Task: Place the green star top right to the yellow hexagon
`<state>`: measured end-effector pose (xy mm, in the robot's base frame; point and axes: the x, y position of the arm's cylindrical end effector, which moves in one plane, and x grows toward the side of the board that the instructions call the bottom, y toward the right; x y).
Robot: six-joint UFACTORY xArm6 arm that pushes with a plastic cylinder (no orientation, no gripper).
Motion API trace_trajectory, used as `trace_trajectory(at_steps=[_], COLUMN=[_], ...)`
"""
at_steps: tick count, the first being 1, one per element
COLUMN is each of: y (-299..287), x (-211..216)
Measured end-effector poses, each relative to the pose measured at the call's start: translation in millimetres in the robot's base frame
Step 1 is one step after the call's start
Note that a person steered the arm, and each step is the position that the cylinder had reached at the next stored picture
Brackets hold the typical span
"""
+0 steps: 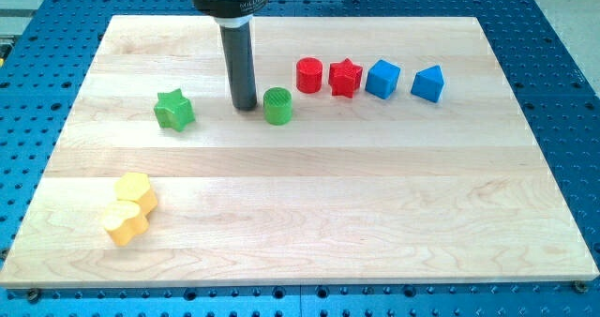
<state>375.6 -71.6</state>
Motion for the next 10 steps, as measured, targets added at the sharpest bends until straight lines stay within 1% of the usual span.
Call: trace_trajectory(at_steps=[1,2,3,4,5,6,8,10], y=[21,43,41,18,-46,-114,-131,-67], x=[-8,0,9,12,-23,-27,9,22])
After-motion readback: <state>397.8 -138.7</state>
